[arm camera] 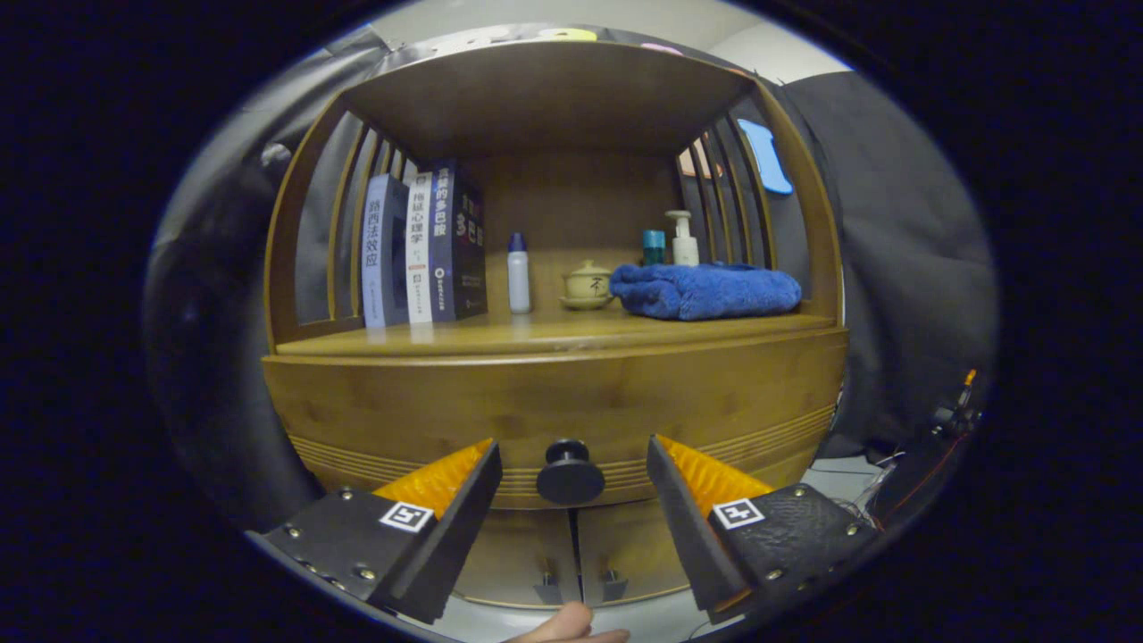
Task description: Pull open the drawer, take out the items inside it, and place them on the countertop above the cabinet.
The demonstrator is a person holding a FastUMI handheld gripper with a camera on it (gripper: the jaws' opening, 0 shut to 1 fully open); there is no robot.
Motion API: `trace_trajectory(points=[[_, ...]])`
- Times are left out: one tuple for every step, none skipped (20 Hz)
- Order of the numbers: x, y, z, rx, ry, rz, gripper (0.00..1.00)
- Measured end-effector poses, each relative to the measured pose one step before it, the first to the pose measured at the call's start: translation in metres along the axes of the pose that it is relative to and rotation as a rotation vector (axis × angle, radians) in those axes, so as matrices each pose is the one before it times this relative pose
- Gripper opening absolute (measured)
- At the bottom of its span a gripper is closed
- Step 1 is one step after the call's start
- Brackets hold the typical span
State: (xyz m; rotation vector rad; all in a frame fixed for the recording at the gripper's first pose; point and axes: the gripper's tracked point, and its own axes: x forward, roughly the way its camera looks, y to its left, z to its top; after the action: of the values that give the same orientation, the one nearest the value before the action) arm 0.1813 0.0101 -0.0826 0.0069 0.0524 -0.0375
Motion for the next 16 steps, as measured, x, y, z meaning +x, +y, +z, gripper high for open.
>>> trace_trajectory(points=[[0.00639, -0.00045, -0.0026, -0.02076, -0.00029, -0.01493, 0.98], [0.0041, -0.00283, -0.00067, -0.02151, -0.00333, -0.0112, 0.96], [0.00107, -0.00278, -0.00175, -0.01904, -0.00317, -0.01264, 0.94], [0.00558, -0.00109, -0.00174, -0.01401, 0.00116, 0.00133, 0.84], [-0.00086, 0.00746, -0.0035, -0.00941, 0.00898, 0.03228, 0.74], [0.0053, 0.00497, 0.00272, -0.00086, -0.01672, 0.03382, 0.64], [0.00334, 0.00056, 0.00083, -0.02196, -0.00107, 0.01436, 0.53], [-0.00205, 0.00255, 0.00046, 0.00824, -0.00129, -0.00181, 0.43], [-0.00256, -0.00287, -0.00101, -0.00451, 0.01736, 0.00232, 0.44], [-0.00143, 0.00152, -0.00352, 0.00484, 0.02185, 0.00567, 0.43], [0.00042, -0.00067, -0.00134, 0.00696, 0.02409, 0.00339, 0.41], [-0.00207, -0.00058, -0.001, -0.0012, 0.01919, -0.00307, 0.41], [0.00175, -0.00052, 0.00134, 0.0171, 0.00178, -0.01014, 0.38], [0.00102, 0.00275, 0.00014, 0.00676, -0.00958, -0.0098, 0.35], [-0.0069, 0.00097, -0.00083, -0.0117, 0.01096, -0.01307, 0.33], [0.00278, -0.00146, 0.00049, -0.01642, 0.00578, -0.00351, 0.31]])
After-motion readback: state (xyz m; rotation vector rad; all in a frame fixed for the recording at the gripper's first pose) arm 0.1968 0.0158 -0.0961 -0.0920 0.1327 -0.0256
